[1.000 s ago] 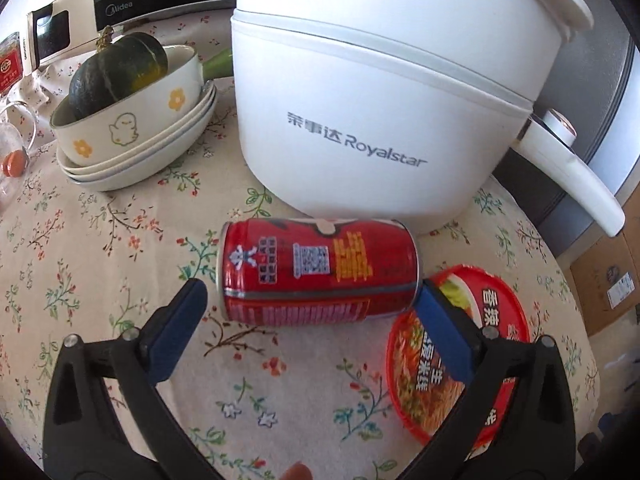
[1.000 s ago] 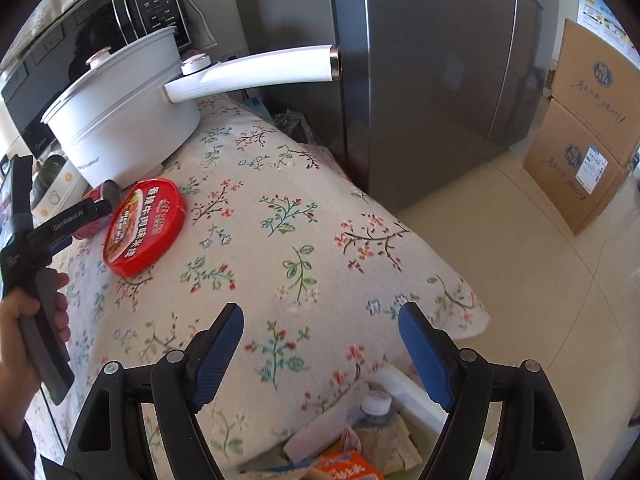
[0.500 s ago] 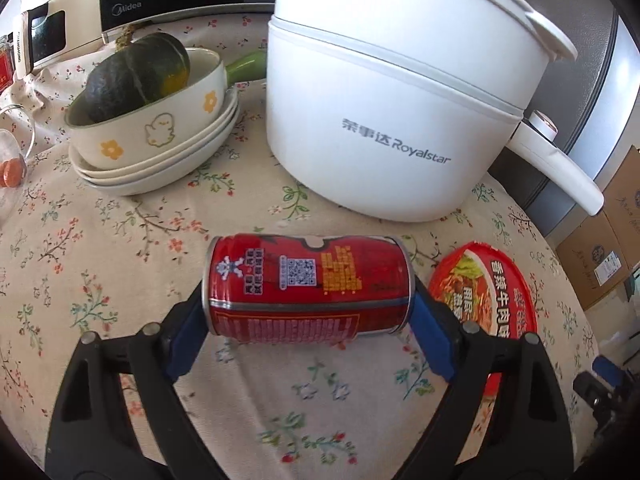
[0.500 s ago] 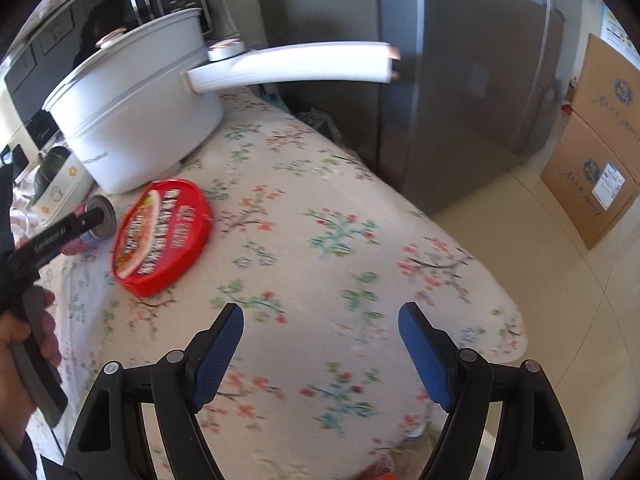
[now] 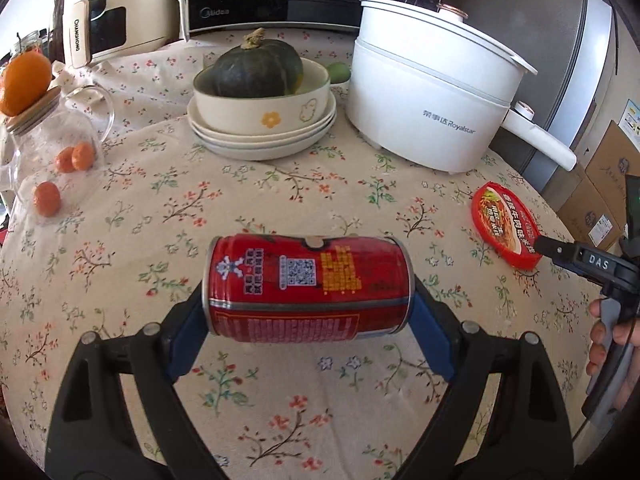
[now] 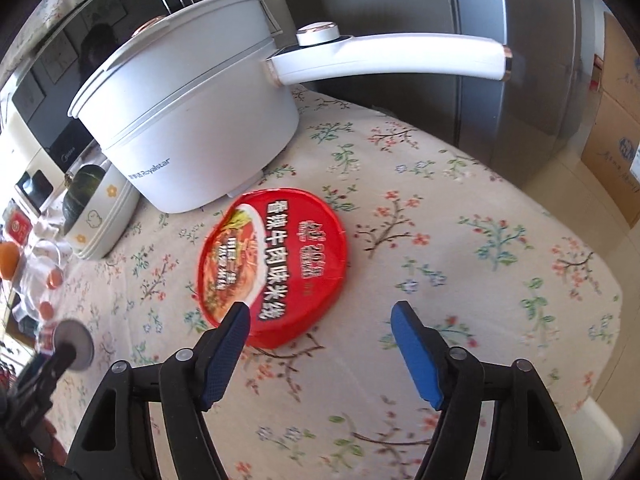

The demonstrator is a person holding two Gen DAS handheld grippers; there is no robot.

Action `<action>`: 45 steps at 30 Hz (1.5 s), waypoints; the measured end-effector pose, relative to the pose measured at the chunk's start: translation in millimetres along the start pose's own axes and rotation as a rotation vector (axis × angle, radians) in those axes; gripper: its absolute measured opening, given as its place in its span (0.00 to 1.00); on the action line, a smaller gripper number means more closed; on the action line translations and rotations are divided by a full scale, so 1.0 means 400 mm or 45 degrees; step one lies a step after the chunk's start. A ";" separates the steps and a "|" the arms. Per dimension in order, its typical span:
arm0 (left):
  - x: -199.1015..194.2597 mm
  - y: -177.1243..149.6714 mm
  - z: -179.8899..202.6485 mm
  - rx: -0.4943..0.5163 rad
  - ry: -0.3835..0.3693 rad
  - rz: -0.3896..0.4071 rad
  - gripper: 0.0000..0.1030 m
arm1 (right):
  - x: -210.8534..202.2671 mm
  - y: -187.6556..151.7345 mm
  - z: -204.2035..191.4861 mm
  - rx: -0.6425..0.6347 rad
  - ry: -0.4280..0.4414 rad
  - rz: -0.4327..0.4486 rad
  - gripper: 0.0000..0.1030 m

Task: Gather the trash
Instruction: 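Grasp the red noodle cup lid with the right gripper while the left gripper holds the can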

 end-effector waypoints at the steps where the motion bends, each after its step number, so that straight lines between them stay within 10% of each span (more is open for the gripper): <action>1: -0.008 -0.006 -0.011 -0.006 -0.001 -0.003 0.87 | 0.010 -0.001 -0.007 0.009 -0.009 0.000 0.69; 13: -0.077 -0.049 -0.040 0.056 0.026 -0.019 0.87 | -0.017 -0.054 -0.059 -0.047 -0.067 0.040 0.04; 33: -0.363 -0.140 0.048 0.119 -0.062 -0.007 0.87 | -0.317 -0.188 -0.072 -0.185 -0.028 0.013 0.03; 37: -0.410 -0.168 0.058 0.162 -0.071 -0.012 0.87 | -0.285 -0.225 -0.057 -0.108 0.027 -0.027 0.48; 45: -0.373 -0.183 0.028 0.081 -0.119 -0.086 0.87 | -0.181 -0.236 -0.078 -0.052 0.038 -0.147 0.50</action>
Point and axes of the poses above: each gripper's, at about its wrist camera, not at the fingertips, and x roughly the way its jaws point, z to its right, y to its top, the point moved 1 cm from there along x, roughly the way its jaws point, and after that the axes turned 2 degrees about -x, right-handed, at the moved point
